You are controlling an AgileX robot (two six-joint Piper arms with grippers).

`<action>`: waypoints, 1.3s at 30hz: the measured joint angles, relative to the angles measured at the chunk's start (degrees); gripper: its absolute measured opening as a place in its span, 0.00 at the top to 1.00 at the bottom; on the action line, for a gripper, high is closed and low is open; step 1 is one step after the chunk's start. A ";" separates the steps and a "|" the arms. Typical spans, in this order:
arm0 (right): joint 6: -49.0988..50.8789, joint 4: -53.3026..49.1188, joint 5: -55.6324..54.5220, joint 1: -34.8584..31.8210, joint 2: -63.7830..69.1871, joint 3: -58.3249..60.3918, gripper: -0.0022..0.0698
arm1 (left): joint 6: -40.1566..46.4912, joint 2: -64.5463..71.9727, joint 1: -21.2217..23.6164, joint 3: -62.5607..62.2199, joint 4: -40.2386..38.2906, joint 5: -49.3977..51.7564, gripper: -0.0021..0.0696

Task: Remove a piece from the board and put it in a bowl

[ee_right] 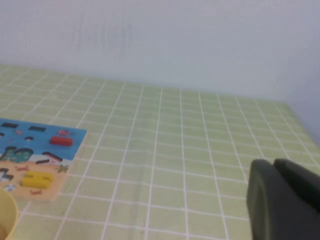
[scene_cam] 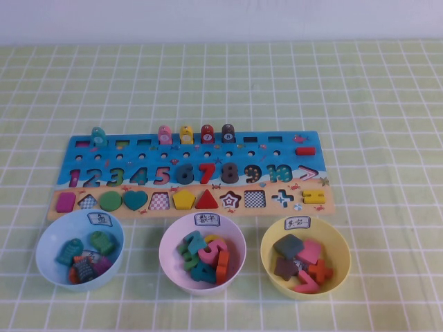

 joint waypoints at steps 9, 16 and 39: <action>0.00 1.33 -1.46 -0.13 -0.13 5.94 0.99 | 0.00 0.00 0.00 0.00 0.00 0.00 0.98; 6.42 -6.08 0.40 -0.13 -0.25 6.16 0.99 | 0.00 0.00 0.00 0.00 0.00 0.00 0.98; 15.94 -12.33 6.26 -0.13 -0.25 6.21 0.99 | 0.00 0.00 0.00 0.00 0.00 0.00 0.98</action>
